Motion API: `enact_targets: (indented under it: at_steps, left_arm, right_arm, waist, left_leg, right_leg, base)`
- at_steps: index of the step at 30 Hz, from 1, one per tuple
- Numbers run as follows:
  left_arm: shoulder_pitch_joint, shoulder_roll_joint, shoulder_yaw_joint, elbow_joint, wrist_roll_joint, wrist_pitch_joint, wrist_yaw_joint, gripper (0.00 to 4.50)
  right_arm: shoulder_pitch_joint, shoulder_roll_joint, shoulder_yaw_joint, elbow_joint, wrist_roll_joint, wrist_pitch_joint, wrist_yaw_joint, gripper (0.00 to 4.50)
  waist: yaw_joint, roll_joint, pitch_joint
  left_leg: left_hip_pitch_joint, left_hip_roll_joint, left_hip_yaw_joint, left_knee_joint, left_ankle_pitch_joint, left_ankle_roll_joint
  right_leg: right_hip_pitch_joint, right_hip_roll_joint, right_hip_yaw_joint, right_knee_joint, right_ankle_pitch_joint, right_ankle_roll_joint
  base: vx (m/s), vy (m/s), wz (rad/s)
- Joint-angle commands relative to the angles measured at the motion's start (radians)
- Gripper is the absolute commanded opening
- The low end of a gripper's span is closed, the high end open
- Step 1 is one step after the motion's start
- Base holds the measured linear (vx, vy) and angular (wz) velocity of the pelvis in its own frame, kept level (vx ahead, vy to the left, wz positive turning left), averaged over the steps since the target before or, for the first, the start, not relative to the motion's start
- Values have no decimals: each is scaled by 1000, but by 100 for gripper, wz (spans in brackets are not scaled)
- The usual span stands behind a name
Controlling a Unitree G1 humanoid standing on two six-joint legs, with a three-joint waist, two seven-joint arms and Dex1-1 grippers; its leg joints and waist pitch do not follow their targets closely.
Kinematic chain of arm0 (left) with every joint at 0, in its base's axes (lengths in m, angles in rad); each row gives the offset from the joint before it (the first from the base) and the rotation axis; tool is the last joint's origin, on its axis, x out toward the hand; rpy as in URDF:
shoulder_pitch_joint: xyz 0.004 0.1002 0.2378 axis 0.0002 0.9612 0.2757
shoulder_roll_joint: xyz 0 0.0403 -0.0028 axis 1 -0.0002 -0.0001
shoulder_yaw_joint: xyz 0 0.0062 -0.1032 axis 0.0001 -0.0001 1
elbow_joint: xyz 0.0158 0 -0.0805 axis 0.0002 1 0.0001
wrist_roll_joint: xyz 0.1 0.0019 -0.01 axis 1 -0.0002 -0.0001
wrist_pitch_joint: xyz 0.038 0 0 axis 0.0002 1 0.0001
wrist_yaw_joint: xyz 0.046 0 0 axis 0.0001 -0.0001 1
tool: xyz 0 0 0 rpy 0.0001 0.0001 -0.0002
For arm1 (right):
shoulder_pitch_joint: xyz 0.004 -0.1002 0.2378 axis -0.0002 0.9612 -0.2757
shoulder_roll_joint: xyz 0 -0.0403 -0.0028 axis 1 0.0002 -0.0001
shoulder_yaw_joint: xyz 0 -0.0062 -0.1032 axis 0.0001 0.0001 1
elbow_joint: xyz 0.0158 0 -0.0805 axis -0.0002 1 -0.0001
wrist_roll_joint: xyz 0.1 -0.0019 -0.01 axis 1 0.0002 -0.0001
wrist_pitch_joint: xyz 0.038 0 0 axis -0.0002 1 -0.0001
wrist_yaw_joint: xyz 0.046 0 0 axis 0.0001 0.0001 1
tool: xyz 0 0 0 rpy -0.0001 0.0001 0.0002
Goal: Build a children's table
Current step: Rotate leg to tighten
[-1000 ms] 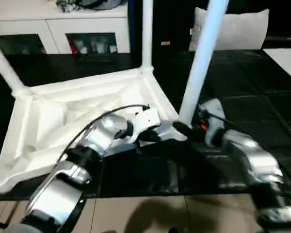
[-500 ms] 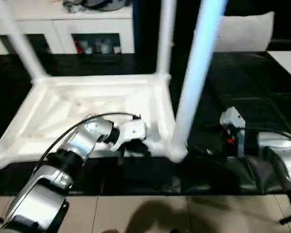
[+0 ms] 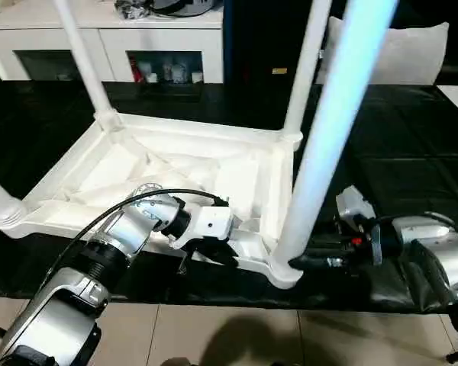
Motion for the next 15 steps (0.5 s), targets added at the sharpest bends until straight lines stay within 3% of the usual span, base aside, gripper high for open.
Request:
enact_targets:
  at_steps: [1,11,15]
  left_arm:
    - [5,-5,-30,-41,-3,-27,-30,0]
    - [15,-5,-25,-55,0,-13,-16,0]
    - [21,-6,-19,-60,-9,2,-15,0]
  right_arm:
    - [2,4,7,-25,14,7,10,305]
    - [2,30,24,-28,26,24,6,213]
    - [17,43,21,-55,45,49,-10,207]
  waist:
    - [-3,-16,-71]
    - [-5,-17,-71]
    - [-6,-14,-70]
  left_leg:
    - [-2,60,-11,-65,-92,100]
    - [-4,59,-12,-65,-85,98]
    - [-2,57,-12,-65,-95,90]
  right_leg:
    - [67,-77,64,-67,-359,-105]
    - [67,-75,63,-67,-365,-92]
    - [67,-75,63,-71,-386,-81]
  base:
    - [0,0,0]
    - [0,0,0]
    - [0,0,0]
